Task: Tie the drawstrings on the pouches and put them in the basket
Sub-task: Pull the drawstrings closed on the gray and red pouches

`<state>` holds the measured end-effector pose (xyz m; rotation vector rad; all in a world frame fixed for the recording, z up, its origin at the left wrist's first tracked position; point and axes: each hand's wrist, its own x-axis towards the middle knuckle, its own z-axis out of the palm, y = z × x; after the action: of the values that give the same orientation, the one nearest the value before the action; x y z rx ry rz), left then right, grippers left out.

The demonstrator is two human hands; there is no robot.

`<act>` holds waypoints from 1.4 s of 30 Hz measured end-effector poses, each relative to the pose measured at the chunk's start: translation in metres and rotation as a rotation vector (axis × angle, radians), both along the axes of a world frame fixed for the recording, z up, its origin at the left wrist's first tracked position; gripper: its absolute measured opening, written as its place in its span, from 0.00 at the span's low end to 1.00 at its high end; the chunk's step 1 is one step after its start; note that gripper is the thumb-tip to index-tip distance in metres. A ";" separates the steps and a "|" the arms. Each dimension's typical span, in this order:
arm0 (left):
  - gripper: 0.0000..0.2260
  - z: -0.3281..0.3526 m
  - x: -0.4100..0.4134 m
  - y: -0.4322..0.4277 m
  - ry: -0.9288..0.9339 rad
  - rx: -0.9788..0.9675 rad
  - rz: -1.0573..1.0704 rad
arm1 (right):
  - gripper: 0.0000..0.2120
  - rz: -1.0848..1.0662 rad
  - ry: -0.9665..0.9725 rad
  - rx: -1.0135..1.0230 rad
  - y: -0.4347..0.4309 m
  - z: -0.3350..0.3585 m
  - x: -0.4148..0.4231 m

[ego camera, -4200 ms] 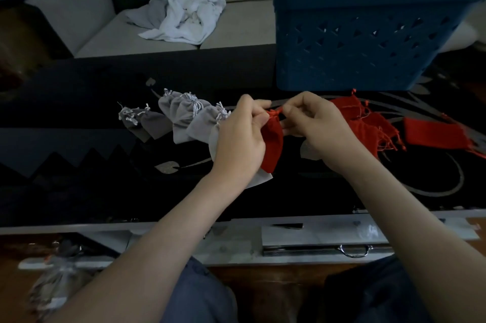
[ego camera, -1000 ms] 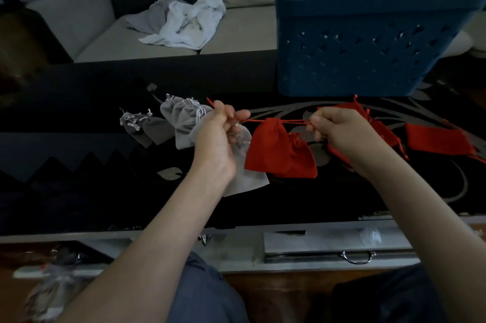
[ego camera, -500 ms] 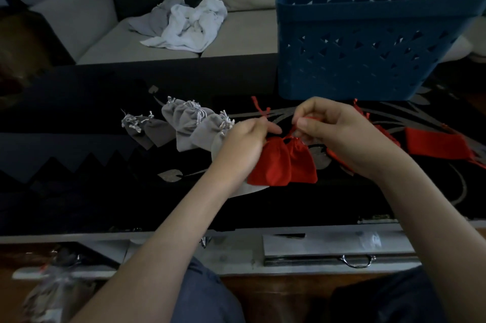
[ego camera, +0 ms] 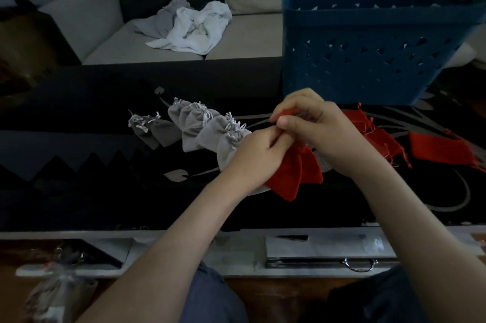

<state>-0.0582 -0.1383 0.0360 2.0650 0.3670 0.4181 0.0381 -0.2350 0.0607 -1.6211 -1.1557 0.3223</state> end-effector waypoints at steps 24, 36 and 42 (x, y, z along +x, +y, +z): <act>0.13 0.000 0.002 0.009 -0.074 -0.539 -0.029 | 0.08 0.051 0.142 0.032 -0.002 -0.005 0.004; 0.14 -0.001 0.007 0.010 -0.104 -0.566 0.095 | 0.07 -0.230 0.013 -0.020 -0.005 -0.006 0.005; 0.14 -0.001 0.008 0.008 -0.227 -0.598 0.062 | 0.22 -0.021 0.270 -0.008 -0.003 -0.008 -0.002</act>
<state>-0.0497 -0.1299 0.0349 1.4130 0.3658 0.5034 0.0357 -0.2377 0.0522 -1.5418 -0.9323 0.5163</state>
